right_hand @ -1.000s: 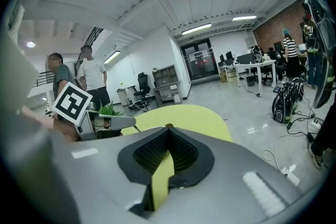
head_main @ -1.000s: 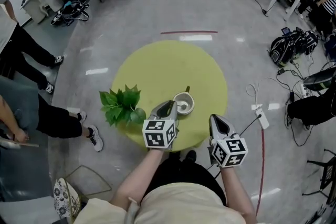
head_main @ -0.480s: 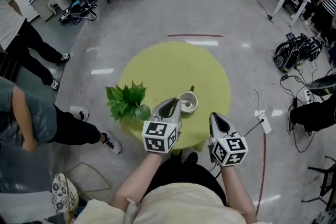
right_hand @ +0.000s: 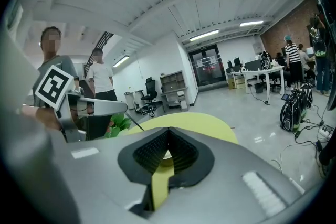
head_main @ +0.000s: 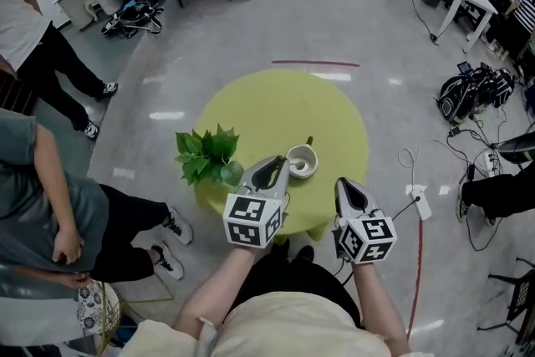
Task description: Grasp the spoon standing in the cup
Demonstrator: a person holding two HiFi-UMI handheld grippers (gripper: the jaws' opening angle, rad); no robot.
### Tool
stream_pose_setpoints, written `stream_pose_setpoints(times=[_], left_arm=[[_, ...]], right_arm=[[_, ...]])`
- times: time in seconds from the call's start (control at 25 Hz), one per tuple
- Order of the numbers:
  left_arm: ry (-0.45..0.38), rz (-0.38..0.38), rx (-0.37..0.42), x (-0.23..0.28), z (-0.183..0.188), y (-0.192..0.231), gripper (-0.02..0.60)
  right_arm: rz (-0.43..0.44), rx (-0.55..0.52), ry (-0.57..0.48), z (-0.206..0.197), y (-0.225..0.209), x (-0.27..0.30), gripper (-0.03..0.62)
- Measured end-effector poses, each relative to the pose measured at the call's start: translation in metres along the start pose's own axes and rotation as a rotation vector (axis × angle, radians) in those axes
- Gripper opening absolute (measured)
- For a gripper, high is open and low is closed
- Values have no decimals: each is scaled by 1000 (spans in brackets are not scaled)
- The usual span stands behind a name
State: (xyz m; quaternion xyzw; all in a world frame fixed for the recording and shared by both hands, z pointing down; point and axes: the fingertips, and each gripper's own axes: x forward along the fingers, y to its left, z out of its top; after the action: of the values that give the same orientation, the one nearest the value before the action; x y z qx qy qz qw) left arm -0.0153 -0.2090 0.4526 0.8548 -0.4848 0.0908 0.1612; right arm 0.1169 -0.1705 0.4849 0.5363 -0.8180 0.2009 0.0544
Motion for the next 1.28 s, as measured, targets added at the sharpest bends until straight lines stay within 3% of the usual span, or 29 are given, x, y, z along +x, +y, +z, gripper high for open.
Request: stream_pose_setpoints(times=[0.56, 1.28], left_arm=[[-20, 14, -2, -34, 1, -11, 46], [61, 55, -9, -38, -41, -3, 46]], right_arm=[[11, -24, -30, 5, 7, -24, 3], [29, -28, -18, -3, 10, -27, 3]])
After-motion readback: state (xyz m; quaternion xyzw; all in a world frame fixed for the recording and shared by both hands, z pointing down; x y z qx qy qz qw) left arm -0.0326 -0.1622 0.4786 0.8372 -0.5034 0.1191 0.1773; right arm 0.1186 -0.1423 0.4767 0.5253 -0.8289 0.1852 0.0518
